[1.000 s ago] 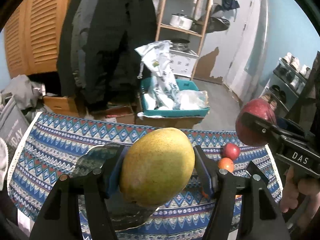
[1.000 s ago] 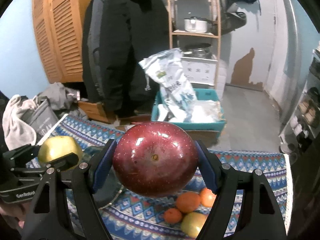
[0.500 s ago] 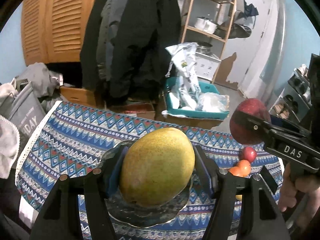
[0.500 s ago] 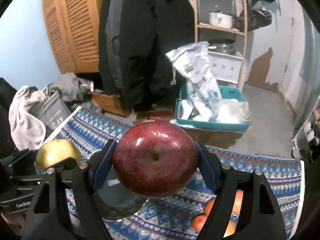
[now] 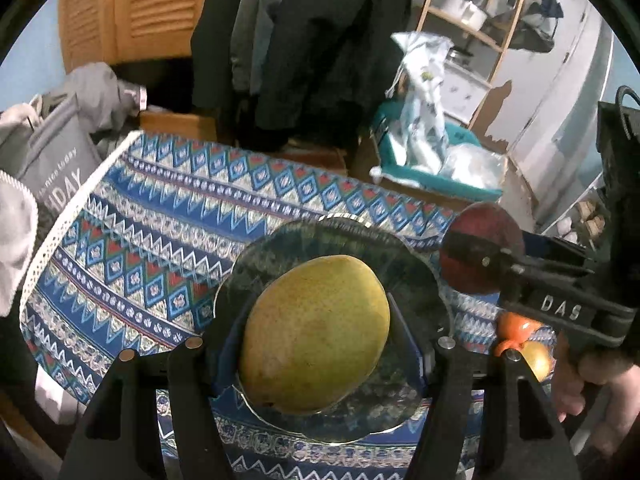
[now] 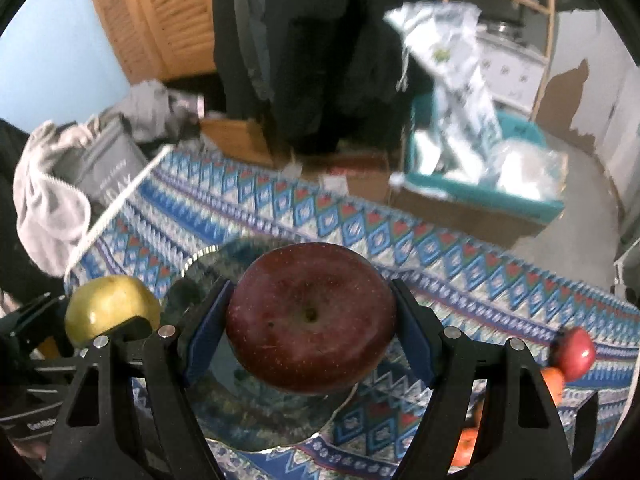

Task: Organize fruits
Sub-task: 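Lower the mango into the glass bowl with the left tool while the right tool lowers the apple in, then open both tools and withdraw them from the bowl toward the fruit cluster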

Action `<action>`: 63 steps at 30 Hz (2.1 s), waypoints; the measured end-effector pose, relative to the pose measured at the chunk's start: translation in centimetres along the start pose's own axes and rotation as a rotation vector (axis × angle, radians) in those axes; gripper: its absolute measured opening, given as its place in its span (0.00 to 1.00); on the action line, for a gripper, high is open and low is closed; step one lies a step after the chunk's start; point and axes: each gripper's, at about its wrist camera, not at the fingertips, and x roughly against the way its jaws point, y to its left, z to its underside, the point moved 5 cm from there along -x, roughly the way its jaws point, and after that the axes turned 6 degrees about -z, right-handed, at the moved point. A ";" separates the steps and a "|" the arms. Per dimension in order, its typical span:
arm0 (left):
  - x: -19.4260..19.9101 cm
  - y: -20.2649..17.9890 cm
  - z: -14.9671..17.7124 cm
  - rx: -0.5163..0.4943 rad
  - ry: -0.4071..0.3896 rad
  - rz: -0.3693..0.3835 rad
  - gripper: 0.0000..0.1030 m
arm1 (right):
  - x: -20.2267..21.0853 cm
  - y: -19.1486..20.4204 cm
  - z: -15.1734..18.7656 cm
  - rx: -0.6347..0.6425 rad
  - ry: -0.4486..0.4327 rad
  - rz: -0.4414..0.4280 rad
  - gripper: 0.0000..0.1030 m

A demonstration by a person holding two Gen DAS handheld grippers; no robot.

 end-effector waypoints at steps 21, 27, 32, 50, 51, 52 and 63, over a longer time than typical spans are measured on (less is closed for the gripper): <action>-7.4 1.3 4.2 -0.009 0.220 -0.081 0.65 | -7.8 -0.6 5.6 0.065 0.231 0.041 0.75; -8.0 1.6 4.6 0.003 0.243 -0.083 0.64 | -8.1 -0.5 5.7 0.055 0.250 0.024 0.75; -7.1 1.3 4.0 -0.026 0.193 -0.101 0.81 | -8.4 -0.4 6.1 0.039 0.272 0.003 0.76; -3.0 -0.4 2.3 -0.048 0.101 -0.088 0.81 | -0.7 -0.6 1.8 0.013 0.064 0.023 0.74; -2.7 -0.6 2.1 -0.049 0.094 -0.087 0.81 | -0.1 -0.6 1.8 0.019 0.055 0.028 0.74; -2.3 -0.8 1.9 -0.052 0.086 -0.085 0.81 | 0.4 -0.6 1.7 0.022 0.045 0.034 0.74; 1.2 -4.1 0.5 -0.089 0.015 -0.033 0.81 | 6.6 -2.0 1.3 0.018 -0.042 0.099 0.74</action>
